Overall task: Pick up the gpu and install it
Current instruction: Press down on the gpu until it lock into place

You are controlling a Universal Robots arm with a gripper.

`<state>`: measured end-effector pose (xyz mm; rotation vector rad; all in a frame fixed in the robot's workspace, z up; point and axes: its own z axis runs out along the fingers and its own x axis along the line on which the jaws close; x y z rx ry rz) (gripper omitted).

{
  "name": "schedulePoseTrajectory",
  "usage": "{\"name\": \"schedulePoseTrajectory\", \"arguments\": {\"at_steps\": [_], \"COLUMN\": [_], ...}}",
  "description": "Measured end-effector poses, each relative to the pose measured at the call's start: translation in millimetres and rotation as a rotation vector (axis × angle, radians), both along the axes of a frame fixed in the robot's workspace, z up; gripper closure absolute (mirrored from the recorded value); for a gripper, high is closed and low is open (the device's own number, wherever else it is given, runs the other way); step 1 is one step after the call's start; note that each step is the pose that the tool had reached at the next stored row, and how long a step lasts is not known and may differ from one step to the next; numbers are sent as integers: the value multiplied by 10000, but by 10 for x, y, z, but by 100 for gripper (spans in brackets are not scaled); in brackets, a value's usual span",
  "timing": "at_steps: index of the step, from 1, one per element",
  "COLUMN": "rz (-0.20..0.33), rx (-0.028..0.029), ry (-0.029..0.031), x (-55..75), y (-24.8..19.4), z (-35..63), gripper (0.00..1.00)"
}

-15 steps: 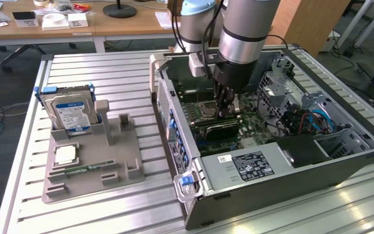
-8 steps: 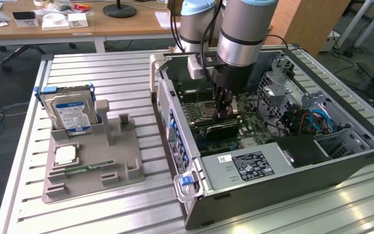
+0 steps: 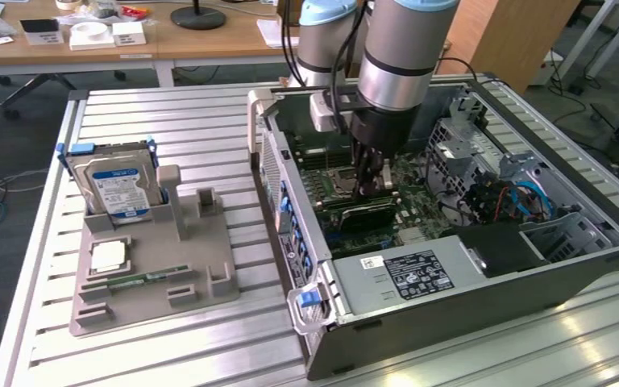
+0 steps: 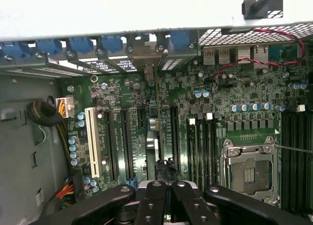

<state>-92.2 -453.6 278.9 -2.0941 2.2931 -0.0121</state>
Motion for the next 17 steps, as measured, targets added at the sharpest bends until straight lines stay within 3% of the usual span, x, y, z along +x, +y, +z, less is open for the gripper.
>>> {"name": "schedulePoseTrajectory", "arguments": {"at_steps": [17], "rz": [1], "rx": [-1], "ry": [1], "x": [8], "y": [9], "z": [-97], "gripper": [89]}}
